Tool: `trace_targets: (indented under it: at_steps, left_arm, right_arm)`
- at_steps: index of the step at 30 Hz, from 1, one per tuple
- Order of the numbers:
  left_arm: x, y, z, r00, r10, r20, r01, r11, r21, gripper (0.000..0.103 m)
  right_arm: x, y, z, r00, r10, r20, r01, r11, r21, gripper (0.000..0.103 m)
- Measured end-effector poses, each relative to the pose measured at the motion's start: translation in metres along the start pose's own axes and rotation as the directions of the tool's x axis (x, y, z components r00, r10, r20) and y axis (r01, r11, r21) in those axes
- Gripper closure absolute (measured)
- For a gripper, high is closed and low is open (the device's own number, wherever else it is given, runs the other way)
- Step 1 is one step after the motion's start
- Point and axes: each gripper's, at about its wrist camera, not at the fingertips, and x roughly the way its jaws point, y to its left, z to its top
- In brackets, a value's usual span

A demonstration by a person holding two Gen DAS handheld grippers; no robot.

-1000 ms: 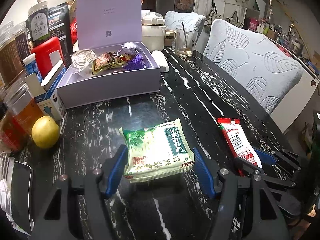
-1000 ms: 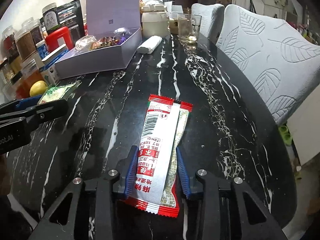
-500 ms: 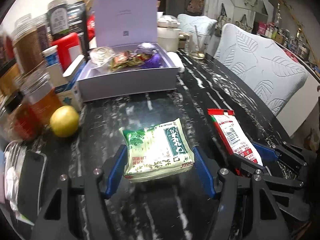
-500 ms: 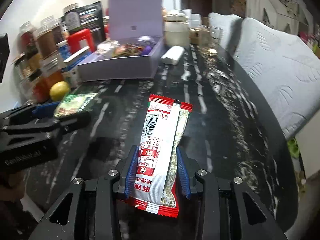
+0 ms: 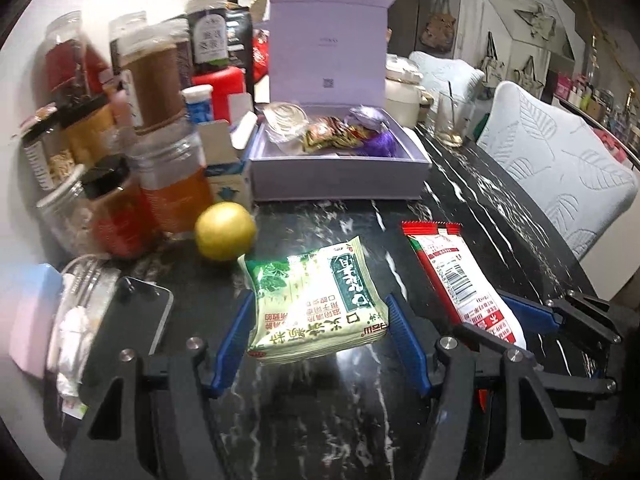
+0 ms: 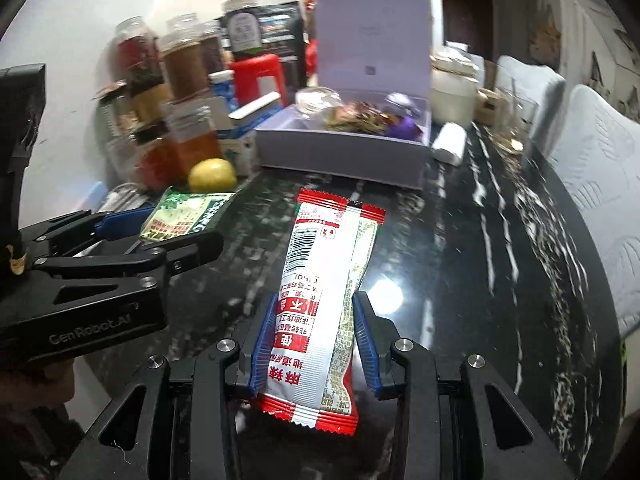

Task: Organize soft objects
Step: 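Lift both packets with both tools and carry them toward the lavender box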

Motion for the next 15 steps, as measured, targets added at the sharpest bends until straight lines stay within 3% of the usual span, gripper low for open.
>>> trace_targets:
  at_steps: [15]
  left_arm:
    - [-0.026,0.024,0.053,0.991,0.030,0.134,-0.030,1.000,0.001,0.038]
  right_arm:
    - [-0.031,0.023,0.053,0.989,0.045,0.139,-0.034,0.997,-0.076,0.066]
